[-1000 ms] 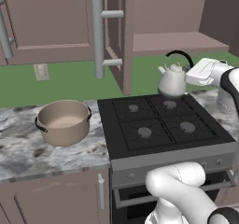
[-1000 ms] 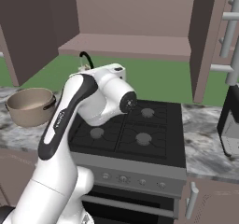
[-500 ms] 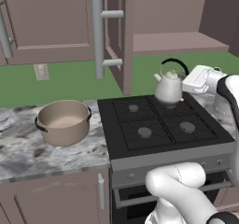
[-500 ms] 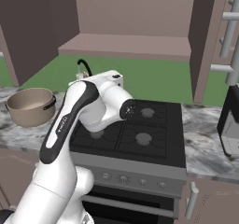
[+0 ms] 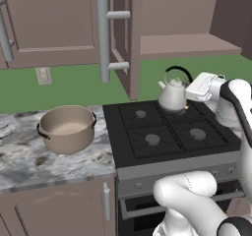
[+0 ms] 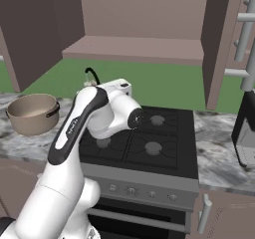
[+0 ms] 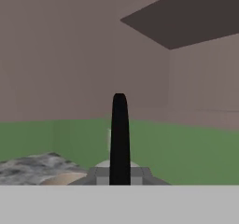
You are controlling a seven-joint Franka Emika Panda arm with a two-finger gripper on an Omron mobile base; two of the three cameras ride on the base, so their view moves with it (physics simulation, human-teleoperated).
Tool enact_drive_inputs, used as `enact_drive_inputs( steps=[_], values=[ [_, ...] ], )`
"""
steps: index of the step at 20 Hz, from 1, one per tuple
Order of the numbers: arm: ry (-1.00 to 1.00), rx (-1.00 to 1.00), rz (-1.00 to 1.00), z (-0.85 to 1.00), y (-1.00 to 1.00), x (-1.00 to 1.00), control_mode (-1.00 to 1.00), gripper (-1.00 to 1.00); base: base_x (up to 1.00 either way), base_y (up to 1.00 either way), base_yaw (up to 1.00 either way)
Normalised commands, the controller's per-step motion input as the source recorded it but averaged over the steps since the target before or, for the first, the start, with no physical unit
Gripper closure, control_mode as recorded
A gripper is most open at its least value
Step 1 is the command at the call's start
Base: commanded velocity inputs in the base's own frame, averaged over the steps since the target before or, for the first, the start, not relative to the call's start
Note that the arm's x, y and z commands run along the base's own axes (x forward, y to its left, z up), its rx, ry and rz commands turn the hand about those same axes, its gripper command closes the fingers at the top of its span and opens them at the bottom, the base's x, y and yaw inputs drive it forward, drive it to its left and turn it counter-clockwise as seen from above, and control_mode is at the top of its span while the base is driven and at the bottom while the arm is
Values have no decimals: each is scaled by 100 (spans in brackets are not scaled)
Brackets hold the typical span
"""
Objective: Pick the kettle from the cabinet and place it on a stove burner. Then pick the pot from the counter and place it on another stove burner. Finally, turn both burners on.
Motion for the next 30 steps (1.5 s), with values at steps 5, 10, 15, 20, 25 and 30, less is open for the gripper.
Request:
enact_drive_inputs(
  steps=[5,10,15,20,25,30],
  values=[
    [0,0,0,-25,1,27,-100,100,0,0,0],
    [-1,0,0,-19,0,24,-100,100,0,0,0],
    [0,0,0,-16,0,17,-100,100,0,0,0],
    [-2,0,0,-17,1,25,-100,100,0,0,0],
    [-1,0,0,-18,6,30,-100,100,0,0,0],
    [-1,0,0,-20,6,31,-100,100,0,0,0]
  ],
)
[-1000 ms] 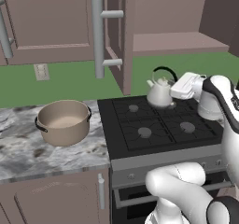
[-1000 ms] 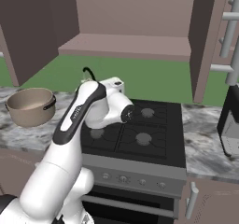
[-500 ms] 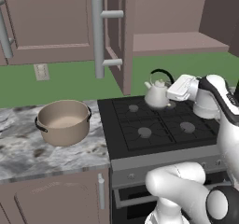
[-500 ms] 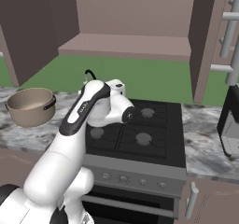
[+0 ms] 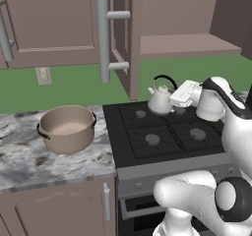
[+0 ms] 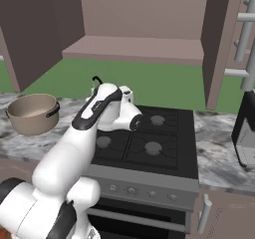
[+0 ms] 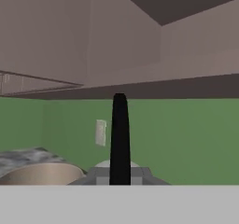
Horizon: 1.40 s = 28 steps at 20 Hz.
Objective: Pick the kettle from the cabinet and place it on a stove burner. Then pick the pot from the counter and place it on another stove burner. Finally, turn both burners on.
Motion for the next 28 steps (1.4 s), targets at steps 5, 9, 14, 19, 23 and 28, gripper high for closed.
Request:
enact_drive_inputs(
  steps=[5,9,14,19,23,28],
  values=[
    [-1,0,0,-21,5,31,-100,100,0,0,0],
    [-2,0,0,-19,2,31,-100,100,0,0,0],
    [-1,0,0,-20,0,32,-100,100,0,0,0],
    [0,0,0,-19,0,32,-100,100,0,0,0],
    [0,-3,0,-14,0,13,-100,100,0,0,0],
    [0,-1,0,-16,0,25,-100,100,0,0,0]
  ],
)
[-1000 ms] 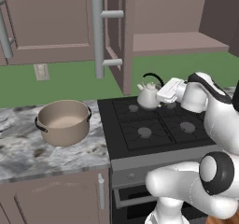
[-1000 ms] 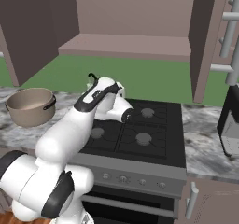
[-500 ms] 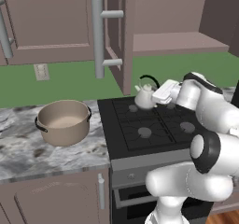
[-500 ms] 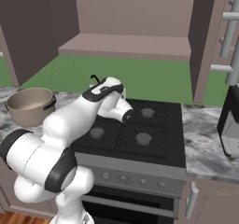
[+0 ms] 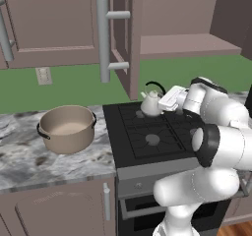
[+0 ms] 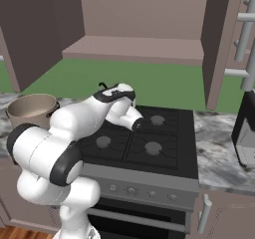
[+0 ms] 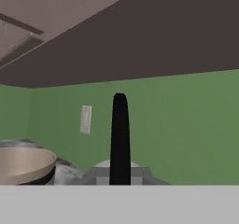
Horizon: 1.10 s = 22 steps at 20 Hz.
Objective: Pick the kettle from the cabinet and place it on a stove burner. Then pick the pot from the counter and place it on another stove burner. Finally, turn both burners on.
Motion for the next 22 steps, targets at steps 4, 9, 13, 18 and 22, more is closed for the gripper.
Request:
enact_drive_inputs(
  steps=[4,9,13,18,22],
  values=[
    [0,0,0,-17,0,29,-100,100,0,0,0],
    [0,0,0,-18,0,32,-100,100,0,0,0],
    [0,0,0,-17,0,29,-100,100,0,0,0],
    [0,0,0,-15,0,29,-100,100,0,0,0],
    [0,0,0,-12,1,31,-100,100,0,0,0]
  ],
)
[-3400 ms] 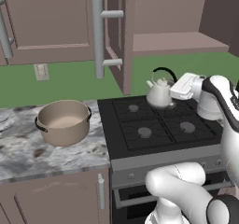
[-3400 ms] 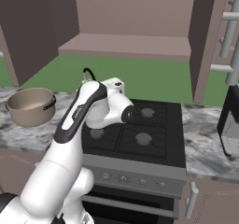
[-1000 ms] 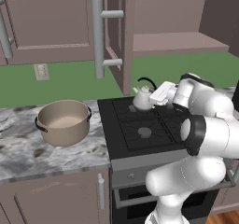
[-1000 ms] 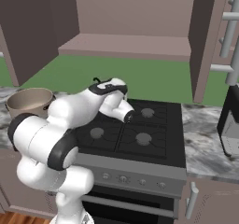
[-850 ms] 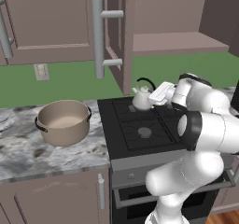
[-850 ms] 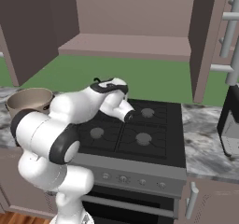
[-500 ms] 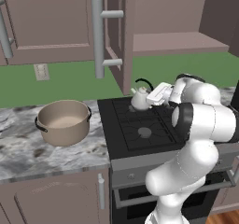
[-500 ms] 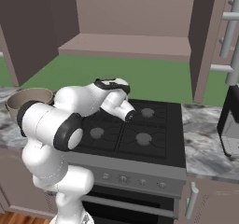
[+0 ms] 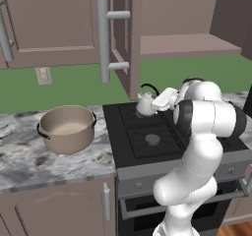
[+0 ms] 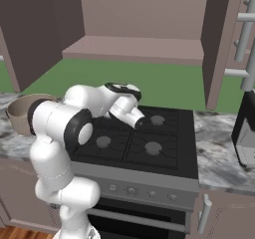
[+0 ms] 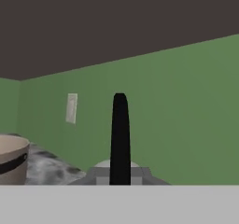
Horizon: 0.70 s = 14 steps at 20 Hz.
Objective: Pick the kettle from the cabinet and place it on a stove burner. Then pick the pot from the counter and place it on another stove burner. Finally, turn both burners on.
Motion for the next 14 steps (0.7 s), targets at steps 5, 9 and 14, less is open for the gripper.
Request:
enact_drive_inputs(
  steps=[5,9,14],
  values=[
    [0,0,0,-12,2,30,-100,100,0,0,0],
    [0,0,0,-14,2,30,-100,100,0,0,0],
    [0,0,0,-15,2,27,-100,100,0,0,0]
  ],
)
